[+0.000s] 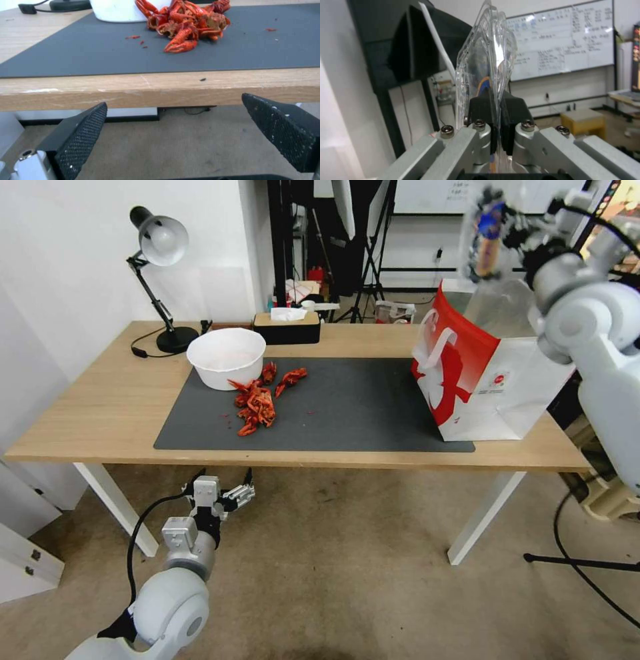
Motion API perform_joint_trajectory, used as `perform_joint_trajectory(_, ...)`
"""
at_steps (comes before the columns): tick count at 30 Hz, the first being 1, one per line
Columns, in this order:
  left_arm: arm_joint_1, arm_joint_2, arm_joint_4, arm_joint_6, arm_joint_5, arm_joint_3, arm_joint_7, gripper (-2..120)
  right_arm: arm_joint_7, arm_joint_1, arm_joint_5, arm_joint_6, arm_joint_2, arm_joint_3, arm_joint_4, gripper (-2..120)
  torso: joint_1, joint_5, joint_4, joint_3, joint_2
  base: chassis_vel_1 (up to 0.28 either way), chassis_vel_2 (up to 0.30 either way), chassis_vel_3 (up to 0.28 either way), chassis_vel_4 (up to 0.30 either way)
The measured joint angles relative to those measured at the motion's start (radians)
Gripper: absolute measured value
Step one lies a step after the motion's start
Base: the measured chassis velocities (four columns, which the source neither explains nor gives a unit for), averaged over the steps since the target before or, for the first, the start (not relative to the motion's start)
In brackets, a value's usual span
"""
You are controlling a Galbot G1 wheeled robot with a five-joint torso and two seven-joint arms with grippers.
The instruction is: Close the takeout container lid, then place the container into the takeout bag.
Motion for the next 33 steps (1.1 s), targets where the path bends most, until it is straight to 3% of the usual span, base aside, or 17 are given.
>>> perform_joint_trajectory(8, -0.017, 0.002, 0.011, 0.008, -0.011, 0.014, 0.000, 100, 0.009, -0.104, 0.022, -0.012, -0.014, 0.052, 0.023, 0, 0.000, -0.0007, 0.0000, 0.000, 0.000, 0.000, 0.000, 0.000, 0.000)
perform_joint_trajectory(18, -0.016, -0.001, 0.008, 0.014, -0.010, 0.020, 0.011, 100, 0.050, -0.161, 0.043, -0.042, 0.000, 0.058, 0.030, 39, 0.000, -0.0004, 0.0001, 0.000, 0.000, 0.000, 0.000, 0.000, 0.000)
perform_joint_trajectory(24, -0.023, 0.001, -0.001, 0.023, -0.010, 0.021, 0.014, 100, 0.049, -0.178, 0.014, -0.042, 0.001, 0.061, 0.034, 55, 0.000, -0.0005, 0.0001, 0.000, 0.000, 0.000, 0.000, 0.000, 0.000)
perform_joint_trajectory(26, -0.028, 0.004, -0.001, 0.025, -0.012, 0.019, 0.013, 100, 0.026, -0.191, 0.004, -0.026, -0.004, 0.066, 0.043, 67, 0.000, -0.0004, -0.0001, 0.000, 0.000, 0.000, 0.000, 0.000, 0.000)
perform_joint_trajectory(28, -0.028, 0.004, -0.001, 0.026, -0.014, 0.016, 0.013, 100, 0.007, -0.198, 0.002, -0.011, -0.008, 0.067, 0.051, 70, 0.000, -0.0004, -0.0001, 0.000, 0.000, 0.000, 0.000, 0.000, 0.000)
perform_joint_trajectory(33, -0.020, 0.002, -0.003, 0.025, -0.015, 0.010, 0.018, 100, -0.069, -0.224, -0.024, 0.046, -0.028, 0.072, 0.109, 92, 0.000, -0.0006, 0.0001, 0.000, 0.000, 0.000, 0.000, 0.000, 0.000)
